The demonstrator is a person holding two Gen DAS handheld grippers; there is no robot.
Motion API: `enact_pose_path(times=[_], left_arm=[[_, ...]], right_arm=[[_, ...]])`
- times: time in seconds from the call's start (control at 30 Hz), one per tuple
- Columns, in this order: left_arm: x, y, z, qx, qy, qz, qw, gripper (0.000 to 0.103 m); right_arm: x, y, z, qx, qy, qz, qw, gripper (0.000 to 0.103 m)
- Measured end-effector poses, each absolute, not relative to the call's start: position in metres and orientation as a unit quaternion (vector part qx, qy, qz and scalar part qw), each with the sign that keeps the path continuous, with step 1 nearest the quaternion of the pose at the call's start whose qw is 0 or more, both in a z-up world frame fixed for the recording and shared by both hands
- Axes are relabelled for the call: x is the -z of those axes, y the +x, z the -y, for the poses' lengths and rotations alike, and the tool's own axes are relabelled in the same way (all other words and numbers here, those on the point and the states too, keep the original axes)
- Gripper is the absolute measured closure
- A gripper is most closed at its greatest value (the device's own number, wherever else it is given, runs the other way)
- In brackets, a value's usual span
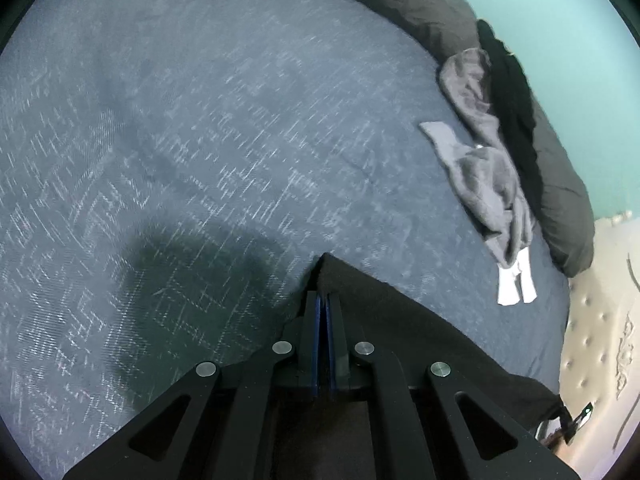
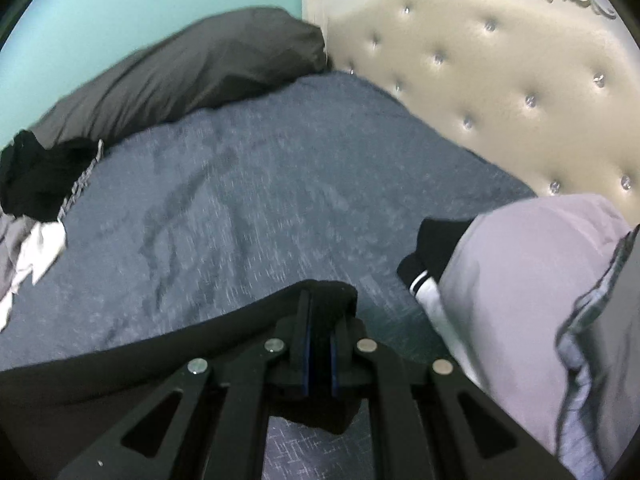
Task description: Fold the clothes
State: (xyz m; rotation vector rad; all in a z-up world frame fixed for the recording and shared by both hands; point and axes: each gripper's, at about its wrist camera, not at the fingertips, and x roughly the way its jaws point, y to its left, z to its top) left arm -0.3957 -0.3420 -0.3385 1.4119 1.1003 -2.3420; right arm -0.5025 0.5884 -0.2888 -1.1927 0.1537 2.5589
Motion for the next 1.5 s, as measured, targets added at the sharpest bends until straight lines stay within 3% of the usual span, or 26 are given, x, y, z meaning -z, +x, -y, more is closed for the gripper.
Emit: enact_pose_path(times=[0.13, 0.27, 0.43, 0.7, 1.17, 1.27, 1.4, 1.5], left_arm=[[0.344, -0.396, 0.340, 0.791, 0.480, -0.368, 0.097, 0.099], [0.340, -0.395, 0.339, 0.796, 0.477, -0.360, 0.091, 0.095], [0.335, -0.388, 0.343, 0.795, 0.466, -0.378, 0.088, 0.091], [0.322, -0.367, 0.337, 0.802, 0.458, -0.374, 0.084, 0.086], [0.339, -0.321, 0.323, 0.797, 0.489, -0.348, 0.067, 0.085], [0.347, -0.320, 0.320, 0.794, 0.495, -0.345, 0.071, 0.085], [0.351, -0.319, 0.320, 0.794, 0.496, -0.345, 0.072, 0.085], [0.352, -0.321, 0.318, 0.794, 0.498, -0.340, 0.074, 0.085]], right_arm=[[0.313, -0.506, -0.593, -0.878, -0.446, -0.058, 0.163, 0.096], [0.310, -0.502, -0.598, -0.883, -0.433, -0.052, 0.173, 0.077], [0.287, -0.487, -0.617, -0.900, -0.388, -0.104, 0.170, 0.075], [0.309, -0.467, -0.614, -0.875, -0.441, -0.159, 0.123, 0.068], [0.331, -0.419, -0.631, -0.858, -0.413, -0.279, 0.125, 0.068], [0.336, -0.424, -0.625, -0.858, -0.421, -0.266, 0.125, 0.068], [0.334, -0.428, -0.614, -0.875, -0.416, -0.216, 0.118, 0.091], [0.327, -0.428, -0.613, -0.881, -0.421, -0.186, 0.108, 0.096]])
